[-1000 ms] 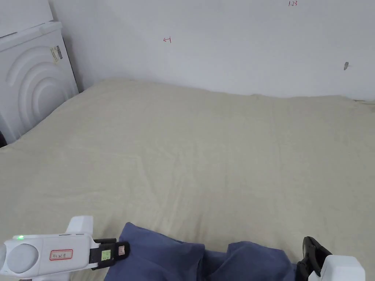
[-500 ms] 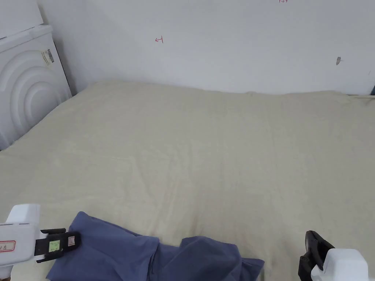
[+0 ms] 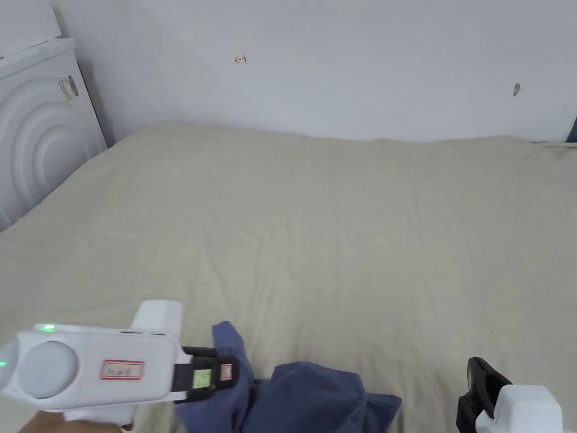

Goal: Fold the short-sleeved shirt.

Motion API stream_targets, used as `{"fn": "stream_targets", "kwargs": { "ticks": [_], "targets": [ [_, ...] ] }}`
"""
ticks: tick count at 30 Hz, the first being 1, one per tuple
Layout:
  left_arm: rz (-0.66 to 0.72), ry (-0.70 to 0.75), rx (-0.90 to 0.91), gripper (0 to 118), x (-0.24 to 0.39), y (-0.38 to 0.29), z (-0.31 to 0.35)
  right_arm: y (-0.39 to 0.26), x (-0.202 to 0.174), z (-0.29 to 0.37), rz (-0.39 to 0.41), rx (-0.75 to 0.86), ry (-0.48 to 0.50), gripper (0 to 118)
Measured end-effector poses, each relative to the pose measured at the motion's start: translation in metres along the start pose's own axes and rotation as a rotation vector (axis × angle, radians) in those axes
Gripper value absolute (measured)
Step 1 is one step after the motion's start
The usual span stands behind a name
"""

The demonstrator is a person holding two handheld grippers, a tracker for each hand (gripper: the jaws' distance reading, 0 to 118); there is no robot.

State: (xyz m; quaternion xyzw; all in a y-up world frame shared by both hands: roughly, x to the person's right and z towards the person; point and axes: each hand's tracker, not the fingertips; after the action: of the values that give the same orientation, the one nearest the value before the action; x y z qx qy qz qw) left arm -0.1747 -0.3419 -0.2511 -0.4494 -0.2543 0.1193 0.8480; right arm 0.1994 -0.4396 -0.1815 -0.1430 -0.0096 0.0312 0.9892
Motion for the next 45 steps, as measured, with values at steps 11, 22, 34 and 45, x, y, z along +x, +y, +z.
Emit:
{"fn": "stream_targets", "kwargs": {
  "ticks": [11,22,34,45],
  "targets": [
    [0.023,-0.070,-0.166,0,0.063,-0.015,-0.137,-0.006,0.010,0.006,-0.012,-0.008,-0.027,0],
    [0.128,-0.145,-0.108,24,0.042,-0.023,-0.153,-0.008,0.019,0.014,-0.008,-0.020,-0.046,0],
    [0.187,-0.238,-0.080,6,0.027,-0.039,-0.180,-0.007,0.019,0.016,-0.016,-0.030,-0.050,0],
    [0.275,-0.194,-0.178,0,0.023,-0.072,-0.225,-0.012,0.016,0.023,0.012,-0.052,-0.039,0]
  ]
}}
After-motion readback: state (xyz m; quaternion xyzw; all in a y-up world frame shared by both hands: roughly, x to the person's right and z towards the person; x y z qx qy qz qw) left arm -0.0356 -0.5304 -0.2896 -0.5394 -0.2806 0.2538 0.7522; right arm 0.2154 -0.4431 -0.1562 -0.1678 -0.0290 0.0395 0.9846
